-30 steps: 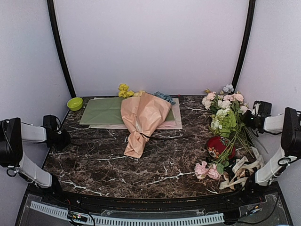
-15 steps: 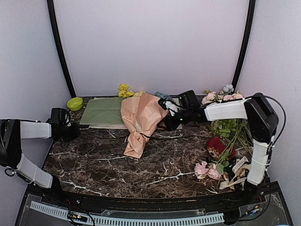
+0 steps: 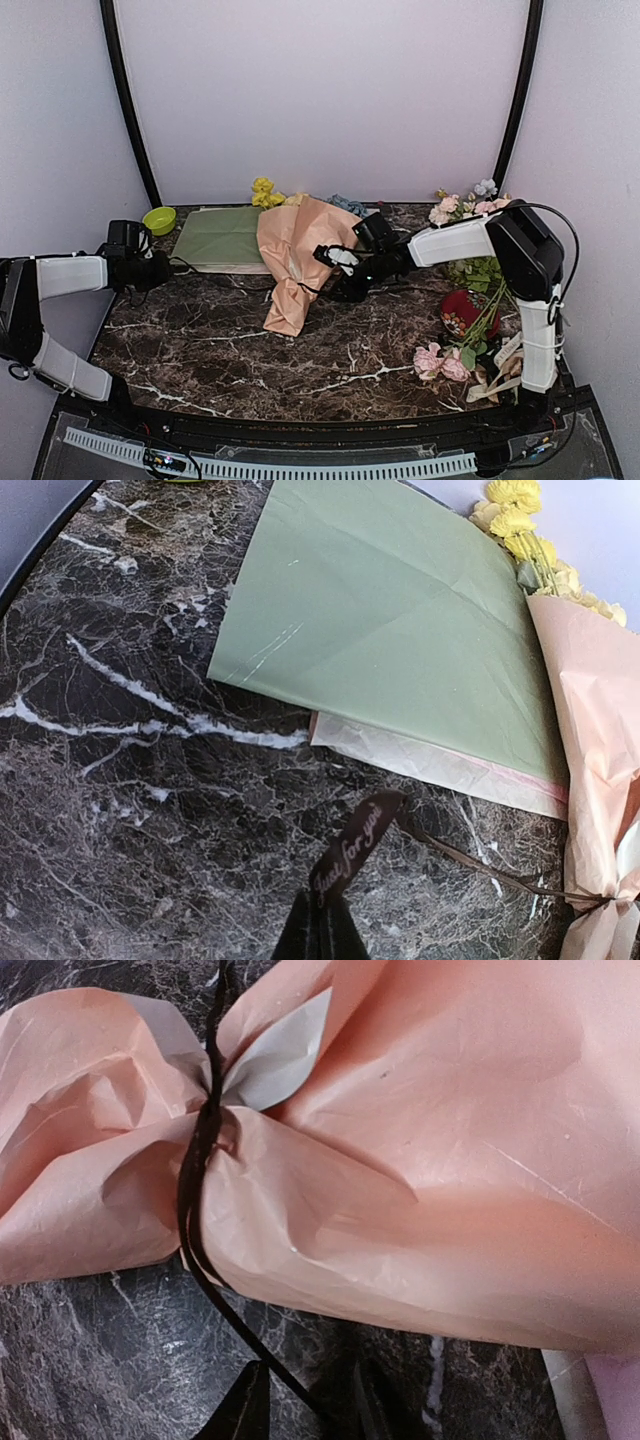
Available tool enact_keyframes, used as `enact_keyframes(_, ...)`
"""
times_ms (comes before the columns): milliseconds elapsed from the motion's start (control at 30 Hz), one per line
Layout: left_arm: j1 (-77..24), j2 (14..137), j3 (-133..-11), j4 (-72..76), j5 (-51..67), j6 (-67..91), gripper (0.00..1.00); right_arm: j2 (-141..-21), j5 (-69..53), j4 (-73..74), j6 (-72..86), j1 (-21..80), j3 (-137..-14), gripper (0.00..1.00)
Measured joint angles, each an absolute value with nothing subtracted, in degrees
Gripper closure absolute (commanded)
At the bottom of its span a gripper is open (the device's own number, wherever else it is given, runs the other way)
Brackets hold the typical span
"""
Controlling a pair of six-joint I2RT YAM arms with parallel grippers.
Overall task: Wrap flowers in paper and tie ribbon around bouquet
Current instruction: Adjust the half-tied ribbon at the center of the board.
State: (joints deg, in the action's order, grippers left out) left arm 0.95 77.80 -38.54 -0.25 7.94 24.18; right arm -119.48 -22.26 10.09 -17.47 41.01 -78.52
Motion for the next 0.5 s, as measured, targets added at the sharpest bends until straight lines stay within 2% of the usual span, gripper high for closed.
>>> enact_keyframes(100,0.95,77.69,-38.61,-0.3,7.97,24.16,1.0,-119.72,-21.58,9.67,-17.89,40.97,-78.28,0.61)
enact_keyframes(233,0.75,77.41,-39.16,-0.47,8.14,24.16,1.0,-119.83,-21.23,8.95,-18.41,40.97,-77.89,0.65)
enact_keyframes(333,0.62,76.88,-39.24,-0.49,8.16,24.16,1.0,-120.29,-21.19,8.54,-18.7,40.99,-77.95,0.75)
enact_keyframes(433,0.47,76.66,-39.24,-0.51,8.29,24.16,1.0,-121.93,-21.12,8.43,-18.87,40.99,-79.0,0.99)
enact_keyframes(500,0.47,76.42,-39.24,-0.69,8.34,24.16,1.0,-122.48,-21.06,8.03,-19.2,40.99,-79.22,1.0)
